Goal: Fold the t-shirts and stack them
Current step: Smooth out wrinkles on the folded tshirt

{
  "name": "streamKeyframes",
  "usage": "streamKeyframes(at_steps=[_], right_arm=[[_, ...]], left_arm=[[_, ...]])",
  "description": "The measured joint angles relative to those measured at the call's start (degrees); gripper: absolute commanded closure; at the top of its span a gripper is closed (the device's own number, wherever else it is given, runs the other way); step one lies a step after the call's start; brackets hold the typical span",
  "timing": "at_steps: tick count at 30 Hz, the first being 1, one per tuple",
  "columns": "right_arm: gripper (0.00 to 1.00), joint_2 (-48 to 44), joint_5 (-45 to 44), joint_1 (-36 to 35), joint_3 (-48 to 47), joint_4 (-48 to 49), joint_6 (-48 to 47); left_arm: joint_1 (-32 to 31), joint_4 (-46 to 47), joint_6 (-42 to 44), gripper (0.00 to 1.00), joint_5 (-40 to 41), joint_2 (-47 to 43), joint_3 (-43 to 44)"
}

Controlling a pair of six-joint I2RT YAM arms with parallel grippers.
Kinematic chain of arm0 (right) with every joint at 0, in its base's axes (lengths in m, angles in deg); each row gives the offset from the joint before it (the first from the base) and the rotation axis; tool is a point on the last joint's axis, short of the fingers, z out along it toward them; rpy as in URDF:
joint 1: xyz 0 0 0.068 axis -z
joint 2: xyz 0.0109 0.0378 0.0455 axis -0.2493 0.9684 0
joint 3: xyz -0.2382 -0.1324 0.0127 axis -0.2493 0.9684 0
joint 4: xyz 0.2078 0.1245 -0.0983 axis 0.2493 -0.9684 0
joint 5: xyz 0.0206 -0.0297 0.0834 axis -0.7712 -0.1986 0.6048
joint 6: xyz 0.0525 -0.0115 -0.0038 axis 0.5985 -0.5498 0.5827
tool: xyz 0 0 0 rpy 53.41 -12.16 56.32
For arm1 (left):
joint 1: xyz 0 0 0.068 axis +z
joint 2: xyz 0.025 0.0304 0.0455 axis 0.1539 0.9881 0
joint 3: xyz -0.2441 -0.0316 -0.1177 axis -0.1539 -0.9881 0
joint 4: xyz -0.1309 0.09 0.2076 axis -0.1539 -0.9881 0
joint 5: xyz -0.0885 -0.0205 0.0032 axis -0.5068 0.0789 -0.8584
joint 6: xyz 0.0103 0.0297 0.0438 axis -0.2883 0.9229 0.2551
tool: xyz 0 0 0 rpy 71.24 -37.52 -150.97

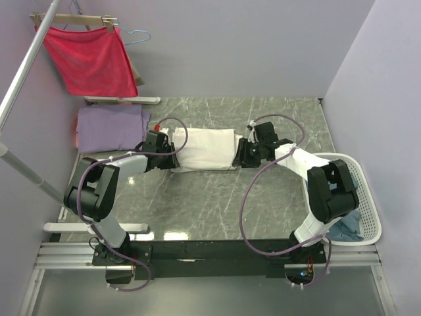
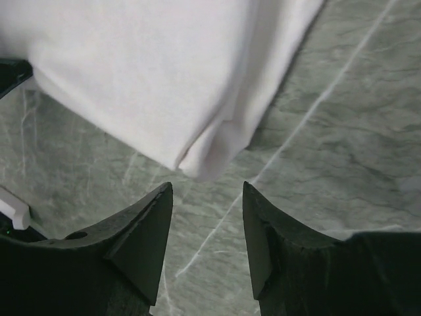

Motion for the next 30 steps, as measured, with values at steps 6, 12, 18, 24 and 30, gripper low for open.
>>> streamKeyframes(at_steps=[6, 12, 18, 24, 30], right_arm=[[0.5, 0.46, 0.83, -2.4, -0.04, 1.11, 0.39], [0.55, 3.26, 0.24, -2.95, -0.2, 1.27, 0.57], [0.57, 3.65, -0.57, -2.95, -0.2, 1.38, 0.37], [0.57, 5.62, -1.42, -2.95, -1.79, 1.51, -0.31], [0.67, 7.91, -2.29, -2.95, -3.08, 1.7, -0.87]], left_arm=[[0.0, 0.07, -0.02, 0.71, -0.15, 0.46, 0.0], [0.0, 0.11, 0.0, 0.72, -0.17, 0.5, 0.02], [-0.02, 0.11, -0.02, 0.73, -0.2, 0.5, 0.02], [-0.04, 0.2, -0.02, 0.74, -0.2, 0.61, 0.02], [-0.04, 0.22, 0.0, 0.75, -0.2, 0.61, 0.02]])
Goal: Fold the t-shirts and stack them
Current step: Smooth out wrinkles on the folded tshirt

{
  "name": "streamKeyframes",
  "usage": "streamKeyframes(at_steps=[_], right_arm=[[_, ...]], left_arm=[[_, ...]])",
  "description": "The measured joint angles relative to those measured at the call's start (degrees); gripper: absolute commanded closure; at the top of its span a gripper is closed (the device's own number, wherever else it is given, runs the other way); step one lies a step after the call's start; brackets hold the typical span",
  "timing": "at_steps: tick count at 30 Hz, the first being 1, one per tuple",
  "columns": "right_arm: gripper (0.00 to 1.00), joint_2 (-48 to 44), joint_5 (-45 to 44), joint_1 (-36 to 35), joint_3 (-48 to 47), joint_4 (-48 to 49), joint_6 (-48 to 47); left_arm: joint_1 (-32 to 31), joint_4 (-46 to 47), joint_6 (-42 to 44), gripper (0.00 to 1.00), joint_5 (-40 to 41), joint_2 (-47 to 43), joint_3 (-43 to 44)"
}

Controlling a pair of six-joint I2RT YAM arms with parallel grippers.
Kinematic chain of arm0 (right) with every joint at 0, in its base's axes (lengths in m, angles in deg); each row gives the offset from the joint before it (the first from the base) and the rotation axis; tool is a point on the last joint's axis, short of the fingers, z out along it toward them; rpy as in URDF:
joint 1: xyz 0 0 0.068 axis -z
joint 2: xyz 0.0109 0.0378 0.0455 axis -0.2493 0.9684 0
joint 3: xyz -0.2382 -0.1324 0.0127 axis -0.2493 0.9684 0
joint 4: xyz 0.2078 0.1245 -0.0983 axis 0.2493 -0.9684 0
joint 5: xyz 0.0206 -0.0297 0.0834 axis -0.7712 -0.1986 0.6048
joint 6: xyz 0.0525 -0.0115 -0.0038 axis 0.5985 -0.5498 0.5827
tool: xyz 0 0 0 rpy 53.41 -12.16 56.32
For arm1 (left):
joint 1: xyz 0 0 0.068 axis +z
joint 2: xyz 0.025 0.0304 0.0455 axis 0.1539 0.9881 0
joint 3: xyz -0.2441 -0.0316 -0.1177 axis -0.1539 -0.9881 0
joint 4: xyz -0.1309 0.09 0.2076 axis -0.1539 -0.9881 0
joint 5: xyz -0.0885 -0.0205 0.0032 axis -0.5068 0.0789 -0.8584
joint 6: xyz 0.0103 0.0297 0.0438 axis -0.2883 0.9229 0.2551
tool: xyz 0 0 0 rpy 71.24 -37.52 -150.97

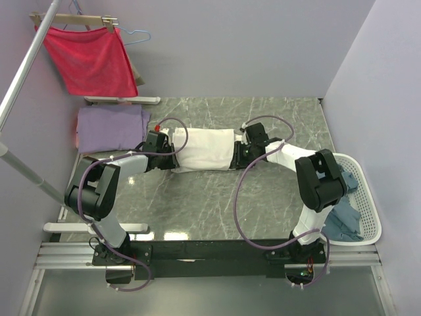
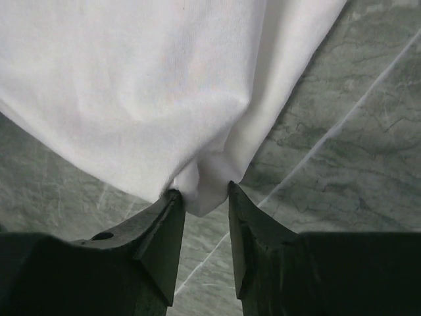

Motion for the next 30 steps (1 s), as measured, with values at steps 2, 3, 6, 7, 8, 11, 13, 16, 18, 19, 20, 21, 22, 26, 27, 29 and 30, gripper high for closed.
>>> streamKeyframes(at_steps=[2, 3, 6, 7, 8, 11, 13, 16, 18, 19, 20, 21, 22, 26, 27, 29, 30], right_arm=[[0.84, 0.31, -0.24, 0.0, -0.44, 0.02, -0.28], [0.89, 0.39, -0.42, 0.0, -0.61, 0.13, -0.5], [1.0, 0.44, -1.03, -0.02, -0.72, 0.7, -0.72], [1.0, 0.44, -1.42, -0.02, -0.72, 0.76, -0.57], [1.0, 0.42, -1.86, -0.02, -0.72, 0.9, -0.5], [1.0, 0.37, -3.04, -0.02, -0.68, 1.4, -0.46], [1.0, 0.13, -3.89, 0.0, -0.42, 1.57, -0.28], [1.0, -0.74, -5.27, 0.17, 0.44, 1.55, 0.37], [1.0, -1.68, -6.58, 0.42, 1.49, 1.51, 1.05], [1.0, -2.1, -7.26, 0.52, 1.95, 1.36, 1.44], [1.0, -2.38, -7.91, 0.61, 2.32, 1.33, 1.77], [1.0, -2.62, -8.52, 0.63, 2.62, 1.2, 2.05], [1.0, -2.75, -8.87, 0.63, 2.84, 1.11, 2.23], [1.0, -2.84, -9.73, 0.63, 3.37, 0.96, 2.86], [1.0, -2.84, -10.29, 0.63, 3.37, 0.9, 3.23], [1.0, -2.86, -11.45, 0.63, 3.37, 0.68, 3.87], [0.88, -2.86, -11.85, 0.63, 3.37, 0.52, 4.15]], left_arm=[[0.0, 0.0, -0.02, 0.8, 0.0, 0.0, 0.0], [0.0, 0.0, 0.0, 0.8, 0.0, 0.0, 0.0], [-0.04, 0.02, -0.02, 0.87, -0.02, 0.0, 0.0], [-0.09, 0.04, 0.0, 0.9, 0.0, 0.0, 0.0], [-0.11, 0.07, 0.0, 0.91, -0.02, 0.02, 0.0], [-0.22, 0.15, 0.0, 0.99, 0.0, 0.02, 0.0], [-0.24, 0.17, 0.0, 0.99, 0.02, 0.02, 0.0], [-0.26, 0.15, 0.02, 0.99, 0.2, 0.02, 0.0], [-0.26, 0.15, 0.02, 0.99, 0.28, 0.02, 0.0], [-0.26, 0.15, 0.04, 0.99, 0.31, 0.02, 0.0], [-0.26, 0.15, 0.04, 0.99, 0.31, 0.02, 0.0], [-0.31, 0.17, 0.04, 0.99, 0.26, 0.04, 0.0], [-0.37, 0.22, 0.04, 0.99, 0.15, 0.09, 0.0], [-0.55, 0.31, 0.04, 0.99, -0.35, 0.13, 0.0], [-0.55, 0.31, 0.04, 0.99, -0.44, 0.15, 0.0], [-0.61, 0.31, 0.04, 0.99, -0.5, 0.15, 0.0], [-0.66, 0.31, 0.04, 0.99, -0.59, 0.15, 0.0]])
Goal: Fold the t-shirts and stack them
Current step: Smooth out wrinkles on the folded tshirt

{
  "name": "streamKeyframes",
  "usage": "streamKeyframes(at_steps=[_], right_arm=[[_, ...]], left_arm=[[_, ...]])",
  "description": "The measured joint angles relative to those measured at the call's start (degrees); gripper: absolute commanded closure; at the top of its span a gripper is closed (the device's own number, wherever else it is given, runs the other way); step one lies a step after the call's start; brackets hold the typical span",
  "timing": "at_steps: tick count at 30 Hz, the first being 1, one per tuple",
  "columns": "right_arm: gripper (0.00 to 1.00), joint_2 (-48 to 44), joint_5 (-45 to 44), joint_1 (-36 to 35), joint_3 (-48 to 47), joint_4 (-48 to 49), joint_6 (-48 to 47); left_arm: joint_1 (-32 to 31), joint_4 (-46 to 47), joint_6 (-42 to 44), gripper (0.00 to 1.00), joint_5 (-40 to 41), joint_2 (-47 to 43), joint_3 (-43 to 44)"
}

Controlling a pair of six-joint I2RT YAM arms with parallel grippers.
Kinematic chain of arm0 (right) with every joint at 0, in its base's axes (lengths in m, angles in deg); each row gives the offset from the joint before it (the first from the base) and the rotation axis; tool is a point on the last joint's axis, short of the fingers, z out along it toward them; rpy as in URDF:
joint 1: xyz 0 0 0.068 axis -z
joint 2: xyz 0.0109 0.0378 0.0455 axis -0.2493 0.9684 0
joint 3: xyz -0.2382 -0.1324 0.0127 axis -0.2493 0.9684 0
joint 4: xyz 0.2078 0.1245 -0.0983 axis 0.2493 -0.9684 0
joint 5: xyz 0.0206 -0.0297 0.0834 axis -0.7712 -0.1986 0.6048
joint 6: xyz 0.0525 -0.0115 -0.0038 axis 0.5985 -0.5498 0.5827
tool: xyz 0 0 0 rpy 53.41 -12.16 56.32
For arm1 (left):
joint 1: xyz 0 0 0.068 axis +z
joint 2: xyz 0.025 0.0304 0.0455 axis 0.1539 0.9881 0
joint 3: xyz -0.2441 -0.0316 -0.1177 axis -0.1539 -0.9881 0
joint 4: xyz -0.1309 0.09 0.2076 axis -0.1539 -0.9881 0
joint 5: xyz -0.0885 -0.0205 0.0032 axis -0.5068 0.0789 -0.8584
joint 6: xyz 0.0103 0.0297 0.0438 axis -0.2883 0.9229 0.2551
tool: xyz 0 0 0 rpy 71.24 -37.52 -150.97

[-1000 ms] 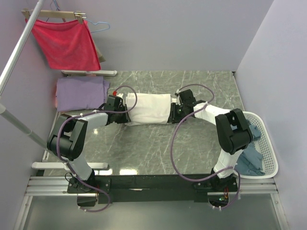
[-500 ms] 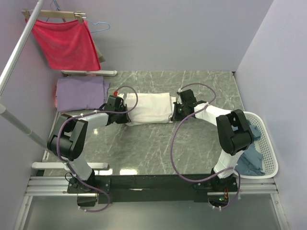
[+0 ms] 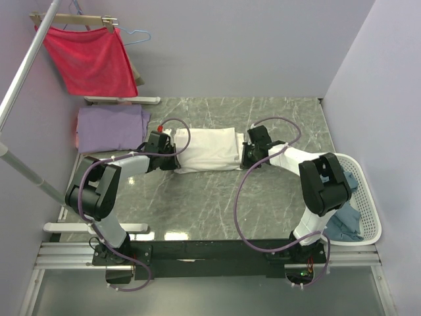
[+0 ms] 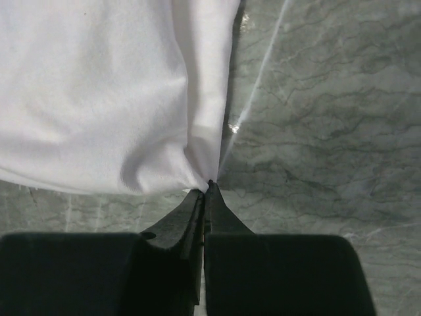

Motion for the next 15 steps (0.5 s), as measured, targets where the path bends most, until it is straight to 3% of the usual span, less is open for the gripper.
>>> streamKeyframes(at_steps=[1, 3, 4, 6, 8, 9, 15], right_arm=[[0.74, 0.0, -0.46, 0.02, -0.07, -0.33, 0.26], [0.64, 0.0, -1.7, 0.02, -0.57, -1.88, 0.87], [0.6, 0.0, -3.45, 0.2, -0.94, -3.65, 0.85], [0.47, -0.31, -6.01, 0.83, -1.01, -5.42, 1.27], [0.44, -1.92, -8.85, 1.62, -0.48, -6.88, 1.42], [0.44, -3.04, -9.7, 1.84, -0.2, -7.32, 1.66], [0.44, -9.97, -8.28, 2.56, -4.17, -8.13, 0.96]], left_arm=[[-0.07, 0.02, 0.0, 0.94, -0.15, 0.0, 0.0], [-0.17, 0.09, 0.02, 0.89, -0.31, 0.0, 0.0], [-0.17, 0.04, 0.07, 0.72, -0.26, 0.0, 0.0], [-0.11, 0.0, 0.48, 0.59, -0.02, 0.0, 0.0], [0.15, -0.31, 0.44, 0.26, 0.39, -0.07, 0.0], [0.24, -0.2, 0.55, 0.01, 0.59, -0.28, 0.0], [0.46, -2.05, 0.07, 0.01, 3.3, -5.03, 0.09]])
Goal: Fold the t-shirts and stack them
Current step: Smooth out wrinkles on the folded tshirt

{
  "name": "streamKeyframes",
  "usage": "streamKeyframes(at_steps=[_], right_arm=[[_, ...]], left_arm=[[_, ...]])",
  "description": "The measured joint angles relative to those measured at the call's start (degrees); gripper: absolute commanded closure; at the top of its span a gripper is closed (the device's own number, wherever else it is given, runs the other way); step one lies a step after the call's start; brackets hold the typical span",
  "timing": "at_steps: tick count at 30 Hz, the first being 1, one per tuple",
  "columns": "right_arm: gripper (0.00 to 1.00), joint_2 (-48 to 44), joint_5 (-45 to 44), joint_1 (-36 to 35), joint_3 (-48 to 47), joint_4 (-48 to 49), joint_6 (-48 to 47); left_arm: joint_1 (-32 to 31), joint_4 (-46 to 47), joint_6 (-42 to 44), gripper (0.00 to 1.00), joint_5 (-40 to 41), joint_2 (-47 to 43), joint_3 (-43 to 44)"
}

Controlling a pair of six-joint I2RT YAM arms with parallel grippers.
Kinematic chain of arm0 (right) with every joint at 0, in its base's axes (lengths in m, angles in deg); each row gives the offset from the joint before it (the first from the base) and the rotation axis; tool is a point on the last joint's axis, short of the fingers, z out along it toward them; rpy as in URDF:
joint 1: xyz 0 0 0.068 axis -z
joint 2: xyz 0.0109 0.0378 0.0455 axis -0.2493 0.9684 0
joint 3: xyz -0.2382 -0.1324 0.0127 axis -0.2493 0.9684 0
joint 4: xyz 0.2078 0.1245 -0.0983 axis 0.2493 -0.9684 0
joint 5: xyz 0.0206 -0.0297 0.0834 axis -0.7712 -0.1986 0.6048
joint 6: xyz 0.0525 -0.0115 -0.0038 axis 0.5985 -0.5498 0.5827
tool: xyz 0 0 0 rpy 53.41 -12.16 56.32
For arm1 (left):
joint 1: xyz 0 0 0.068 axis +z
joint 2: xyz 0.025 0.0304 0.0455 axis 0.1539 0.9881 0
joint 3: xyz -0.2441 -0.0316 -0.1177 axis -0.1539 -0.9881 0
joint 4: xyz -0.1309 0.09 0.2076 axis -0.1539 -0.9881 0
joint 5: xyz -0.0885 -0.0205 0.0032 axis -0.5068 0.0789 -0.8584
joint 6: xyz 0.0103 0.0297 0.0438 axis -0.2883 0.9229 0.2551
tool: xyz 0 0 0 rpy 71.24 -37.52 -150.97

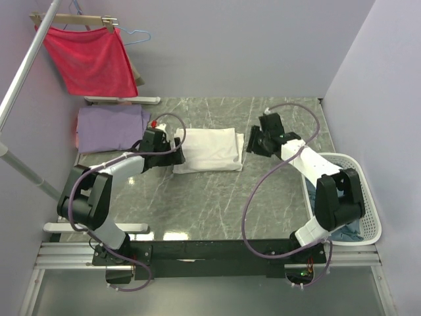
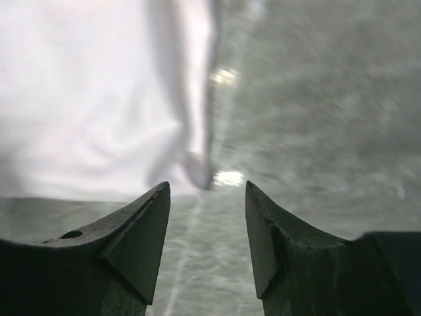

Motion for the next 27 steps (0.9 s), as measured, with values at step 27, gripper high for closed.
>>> streamKeyframes(at_steps=[27], right_arm=[[0.44, 32.94, 12.31, -0.28, -28.2, -1.42, 1.9]], left_arm=[[0.42, 8.7, -1.18, 0.01, -9.94, 21.14, 19.15]])
